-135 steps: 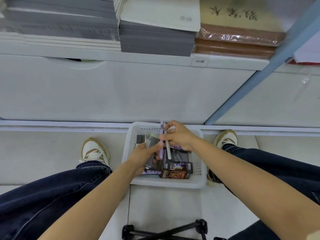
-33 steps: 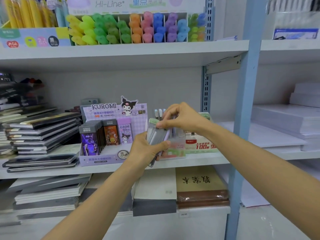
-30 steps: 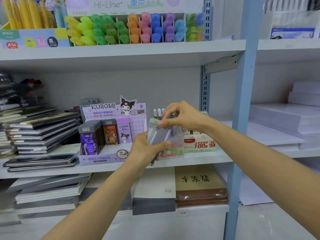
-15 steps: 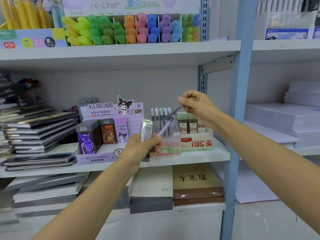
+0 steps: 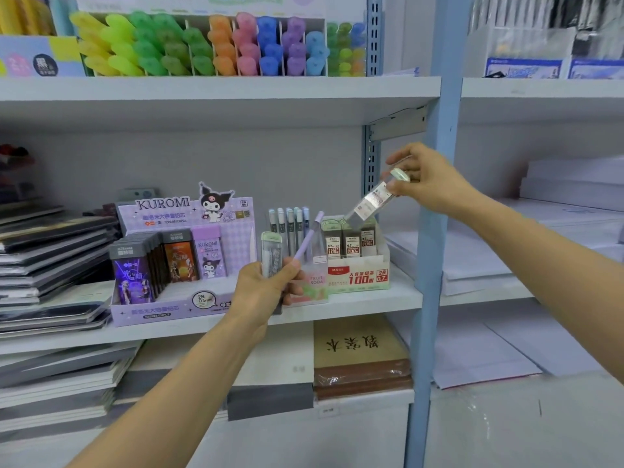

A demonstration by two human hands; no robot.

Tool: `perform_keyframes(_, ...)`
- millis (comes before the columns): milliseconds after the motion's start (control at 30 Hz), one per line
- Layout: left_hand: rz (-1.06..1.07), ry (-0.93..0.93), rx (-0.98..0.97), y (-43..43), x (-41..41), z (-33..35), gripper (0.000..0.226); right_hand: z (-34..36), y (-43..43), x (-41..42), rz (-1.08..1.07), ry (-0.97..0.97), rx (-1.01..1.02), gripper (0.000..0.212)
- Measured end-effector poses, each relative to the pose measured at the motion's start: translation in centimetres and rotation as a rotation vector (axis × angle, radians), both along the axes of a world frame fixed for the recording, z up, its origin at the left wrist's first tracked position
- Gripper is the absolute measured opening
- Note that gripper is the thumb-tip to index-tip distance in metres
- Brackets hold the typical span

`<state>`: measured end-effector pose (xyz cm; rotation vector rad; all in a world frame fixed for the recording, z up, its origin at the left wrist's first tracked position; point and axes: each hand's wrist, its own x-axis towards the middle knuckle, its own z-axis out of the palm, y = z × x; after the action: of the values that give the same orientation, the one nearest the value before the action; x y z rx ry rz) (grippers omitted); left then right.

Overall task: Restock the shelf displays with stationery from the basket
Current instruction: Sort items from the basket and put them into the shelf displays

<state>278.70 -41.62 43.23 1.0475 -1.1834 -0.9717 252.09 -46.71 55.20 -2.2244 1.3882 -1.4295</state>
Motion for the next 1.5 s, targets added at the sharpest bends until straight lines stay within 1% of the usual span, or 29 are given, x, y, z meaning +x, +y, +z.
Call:
perform_keyframes(67,0.009,0.013,-0.026,-0.1,-0.2,-0.1,0.011,-0.6,-0.1,0.5,-0.105,0.191,-0.046,0.033)
perform_keyframes(133,0.016,0.022,-0.052,-0.2,-0.4,-0.1,0.010,-1.3,-0.4,1.0,-0.149,0.277,-0.079,0.032)
perform_keyframes(233,0.038,0.032,-0.063,-0.3,-0.1,-0.1,0.008,-1.9,-0.8,1.3,-0.158,0.308,-0.067,0.030)
perform_keyframes(400,0.029,0.034,-0.067,-0.5,0.3,-0.3,0.008,-2.2,-2.2,1.9,-0.138,0.299,-0.037,0.023)
perform_keyframes(467,0.006,0.053,-0.071,-0.6,0.2,-0.5,0.008,-2.2,-2.9,2.2,-0.101,0.314,0.030,0.023)
perform_keyframes(567,-0.031,0.056,-0.078,-0.6,0.1,-0.6,0.006,-2.4,-4.0,2.3,-0.047,0.418,0.210,0.023)
perform_keyframes(633,-0.045,0.043,-0.082,-0.7,0.0,-0.7,0.006,-2.9,-4.6,2.5,-0.029,0.463,0.282,0.026)
perform_keyframes(700,-0.053,0.039,-0.083,-0.7,0.0,-0.7,0.007,-3.7,-5.1,2.7,-0.034,0.396,0.258,0.030)
perform_keyframes(767,-0.064,0.046,-0.075,-0.8,0.1,-0.8,0.009,-4.7,-5.6,2.8,-0.077,0.309,0.193,0.030)
perform_keyframes(867,-0.088,0.064,-0.059,-0.9,0.2,-0.9,0.014,-5.6,-5.9,3.0,-0.165,0.284,0.110,0.020)
perform_keyframes(933,-0.093,0.062,-0.046,-1.0,0.3,-0.9,0.015,-5.6,-5.4,3.3,-0.192,0.241,-0.008,0.017)
perform_keyframes(967,-0.096,0.061,-0.040,-1.1,0.3,-1.0,0.015,-5.5,-4.9,3.7,-0.168,0.175,-0.063,0.017)
perform_keyframes(1000,-0.099,0.063,-0.034,-1.1,0.3,-1.0,0.014,-5.3,-4.3,4.2,-0.102,0.071,-0.075,0.019)
perform_keyframes(1033,-0.102,0.066,-0.029,-1.2,0.2,-1.0,0.014,-5.2,-3.6,4.7,0.010,-0.051,-0.031,0.020)
perform_keyframes(1067,-0.105,0.068,-0.024,-1.3,0.1,-1.0,0.015,-5.0,-2.9,5.2,0.153,-0.161,0.055,0.022)
perform_keyframes(1100,-0.108,0.068,-0.021,-1.3,0.0,-1.0,0.015,-5.0,-2.3,5.7,0.284,-0.233,0.157,0.022)
perform_keyframes(1167,-0.121,0.060,-0.024,-1.2,-0.3,-1.0,0.015,-5.1,-1.5,6.7,0.448,-0.278,0.320,0.019)
perform_keyframes(1233,-0.129,0.054,-0.029,-1.0,-0.4,-1.1,0.013,-5.4,-1.3,7.3,0.507,-0.335,0.386,0.017)
perform_keyframes(1333,-0.115,0.047,-0.014,-0.5,0.1,-0.8,0.015,-5.2,-1.0,7.7,0.514,-0.386,0.407,0.017)
perform_keyframes(1467,-0.116,0.069,0.000,0.1,1.1,0.0,0.019,-4.2,-0.5,8.1,0.616,-0.488,0.445,0.032)
perform_keyframes(1500,-0.106,0.069,0.000,0.3,1.2,0.1,0.017,-4.0,-0.3,8.3,0.634,-0.521,0.456,0.032)
